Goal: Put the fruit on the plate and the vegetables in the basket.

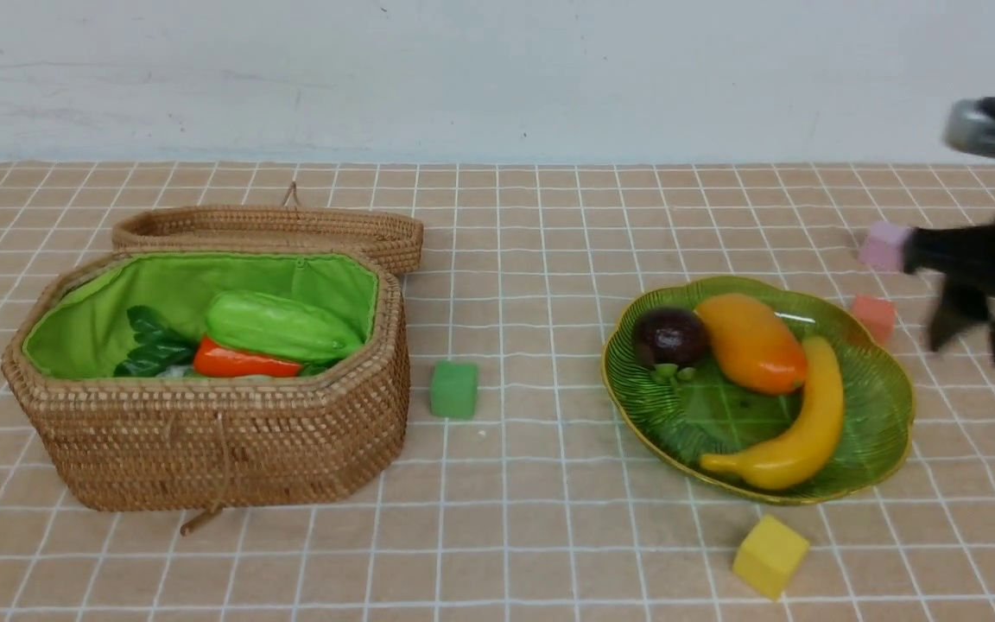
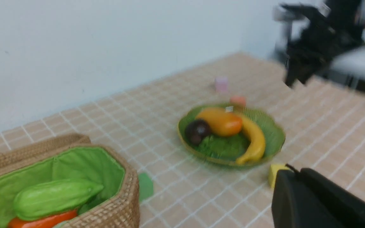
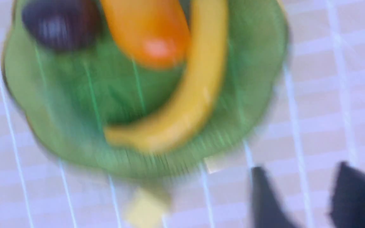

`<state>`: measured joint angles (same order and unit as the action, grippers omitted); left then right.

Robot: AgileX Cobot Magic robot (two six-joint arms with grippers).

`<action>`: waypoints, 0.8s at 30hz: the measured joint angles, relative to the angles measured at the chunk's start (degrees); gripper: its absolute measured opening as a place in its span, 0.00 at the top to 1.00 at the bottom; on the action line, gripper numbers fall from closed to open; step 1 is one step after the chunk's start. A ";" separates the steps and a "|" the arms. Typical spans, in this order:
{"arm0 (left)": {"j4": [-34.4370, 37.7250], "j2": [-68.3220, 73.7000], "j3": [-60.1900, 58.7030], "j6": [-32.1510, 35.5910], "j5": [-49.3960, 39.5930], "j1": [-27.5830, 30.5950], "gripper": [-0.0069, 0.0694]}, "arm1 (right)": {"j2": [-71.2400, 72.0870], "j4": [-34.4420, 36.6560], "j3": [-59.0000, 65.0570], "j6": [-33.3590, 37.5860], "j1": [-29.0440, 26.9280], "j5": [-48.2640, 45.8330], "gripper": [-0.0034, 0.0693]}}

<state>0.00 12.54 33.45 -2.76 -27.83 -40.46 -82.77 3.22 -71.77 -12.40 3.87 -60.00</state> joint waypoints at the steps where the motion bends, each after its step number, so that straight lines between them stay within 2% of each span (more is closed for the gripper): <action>1: 0.00 -2.41 -1.66 -0.58 1.26 0.00 0.91 | 3.40 -0.18 2.06 0.22 0.11 -0.23 0.69; 2: 0.00 -6.29 -5.58 -1.55 4.24 0.00 0.91 | 9.61 -0.24 7.00 0.97 0.18 -0.47 0.84; 3: 0.00 -6.79 -6.11 -1.65 4.70 0.00 0.91 | 10.52 -0.24 7.70 1.07 0.16 -0.57 0.86; 5: 0.00 -11.65 -12.27 -2.23 9.55 0.00 0.91 | 20.73 0.49 15.29 1.99 0.19 -0.77 0.95; 9: 0.00 -13.15 -19.63 -2.42 16.50 0.00 0.90 | 39.76 2.07 26.80 2.74 0.31 -1.47 0.96; 13: 0.00 -13.15 -22.90 -2.42 20.19 0.00 0.90 | 52.89 3.72 32.43 2.74 0.44 -1.95 0.95; 18: 0.00 -13.15 -25.02 -2.42 19.23 0.00 0.90 | 63.29 6.90 36.57 2.43 0.45 0.15 0.95; 24: 0.00 -13.15 -25.03 -2.42 13.74 0.00 0.89 | 66.61 9.47 40.53 1.80 0.45 11.46 0.92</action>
<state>0.00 -0.61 8.42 -5.18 -14.08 -40.46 -16.16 12.69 -31.24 -10.60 4.32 -48.54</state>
